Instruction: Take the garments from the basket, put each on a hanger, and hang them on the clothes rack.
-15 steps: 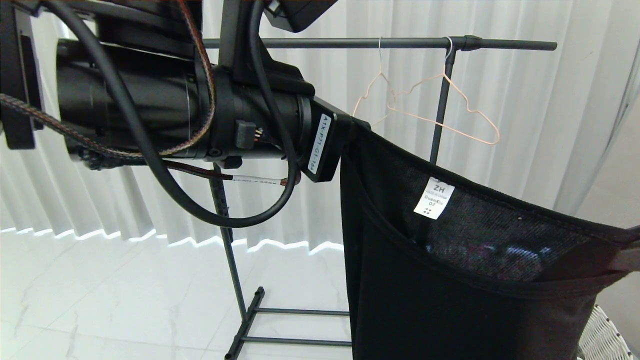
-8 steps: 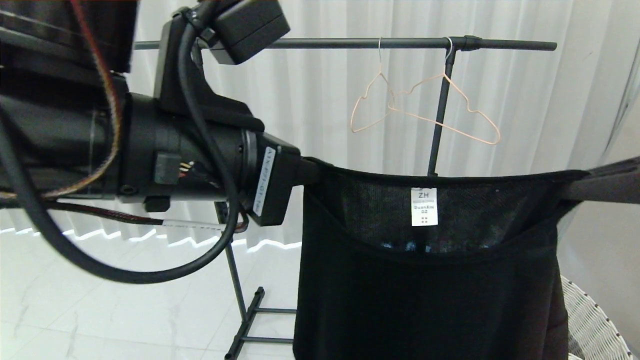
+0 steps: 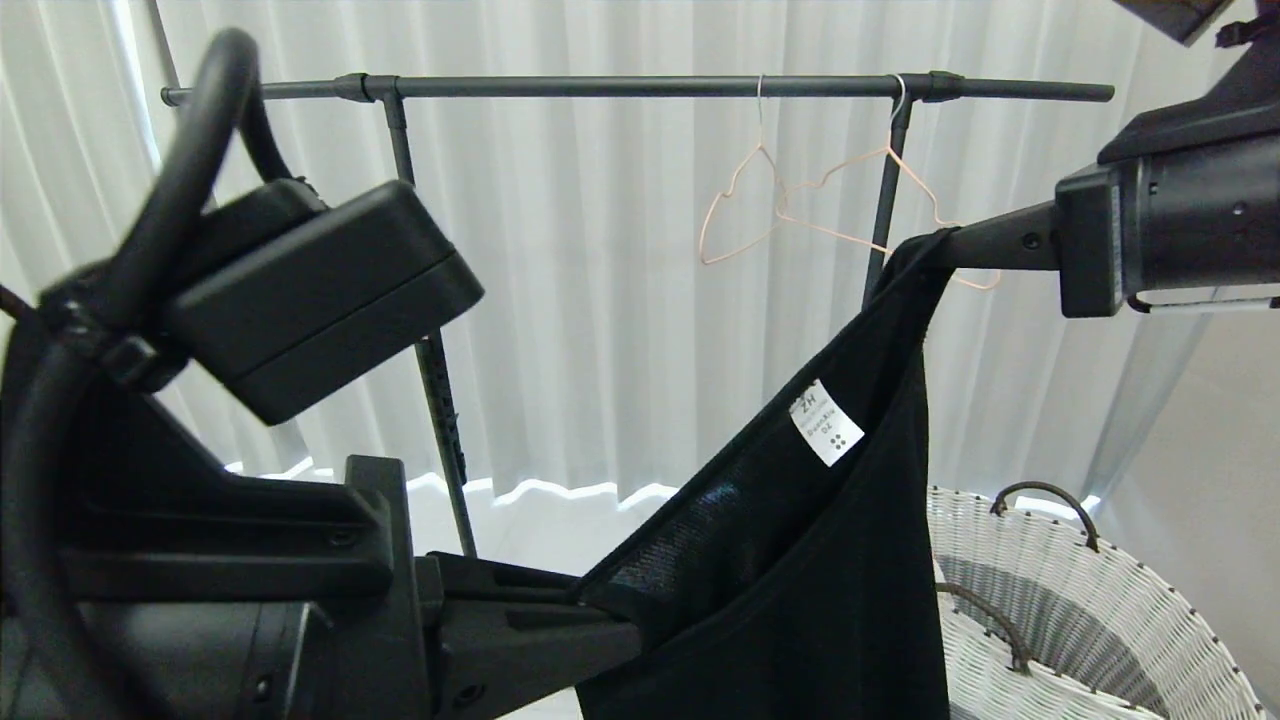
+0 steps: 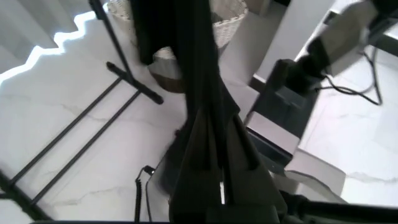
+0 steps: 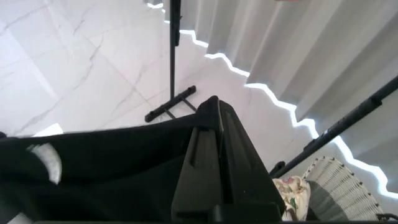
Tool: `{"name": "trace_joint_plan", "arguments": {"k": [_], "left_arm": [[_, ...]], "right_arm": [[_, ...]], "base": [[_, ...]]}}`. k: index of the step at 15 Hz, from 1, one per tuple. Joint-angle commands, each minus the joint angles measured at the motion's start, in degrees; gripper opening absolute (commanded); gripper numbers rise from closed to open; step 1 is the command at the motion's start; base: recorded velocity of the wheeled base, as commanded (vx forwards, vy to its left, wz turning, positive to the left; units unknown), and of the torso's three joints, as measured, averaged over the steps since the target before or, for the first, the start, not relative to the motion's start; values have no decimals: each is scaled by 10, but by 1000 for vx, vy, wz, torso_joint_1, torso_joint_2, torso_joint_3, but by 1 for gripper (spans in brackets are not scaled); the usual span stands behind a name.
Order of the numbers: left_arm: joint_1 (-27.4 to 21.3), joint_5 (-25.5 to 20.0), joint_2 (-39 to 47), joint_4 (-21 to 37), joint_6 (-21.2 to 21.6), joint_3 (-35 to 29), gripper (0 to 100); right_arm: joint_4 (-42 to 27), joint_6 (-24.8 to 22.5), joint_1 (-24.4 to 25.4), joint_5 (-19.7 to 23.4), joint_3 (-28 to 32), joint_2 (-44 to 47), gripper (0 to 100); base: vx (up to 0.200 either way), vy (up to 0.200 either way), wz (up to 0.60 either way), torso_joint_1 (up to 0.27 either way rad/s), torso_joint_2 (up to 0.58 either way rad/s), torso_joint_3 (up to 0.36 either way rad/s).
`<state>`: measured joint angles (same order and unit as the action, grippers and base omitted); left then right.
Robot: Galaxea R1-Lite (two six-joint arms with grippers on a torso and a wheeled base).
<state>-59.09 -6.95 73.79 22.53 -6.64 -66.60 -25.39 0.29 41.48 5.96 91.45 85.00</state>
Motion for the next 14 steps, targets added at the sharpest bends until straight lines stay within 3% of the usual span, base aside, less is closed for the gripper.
{"name": "trace_joint_plan", "arguments": {"k": [1,6,10,11,14], "left_arm": [[-12,0,-11,0,0,6,0],[-9,13,-8,1,1,4,0],[69,41,45,-5,1,-48,0],[106,41,65,-5,1,-75,0],[135,41,86,-26,3,-96,0]], "right_arm": [[0,0,1,0,9,21,0],[-4,1,0,-3,0,9,0],[-88,1,-16,-2,-14,-48,0],[-99,1,-17,-2,-42,-79,0],[-106,1,-7,-1,-85,-117,0]], "base": [[0,0,0,0,0,0],[0,0,0,0,0,0],[0,0,0,0,0,0],[0,0,0,0,0,0],[0,0,0,0,0,0]]}}
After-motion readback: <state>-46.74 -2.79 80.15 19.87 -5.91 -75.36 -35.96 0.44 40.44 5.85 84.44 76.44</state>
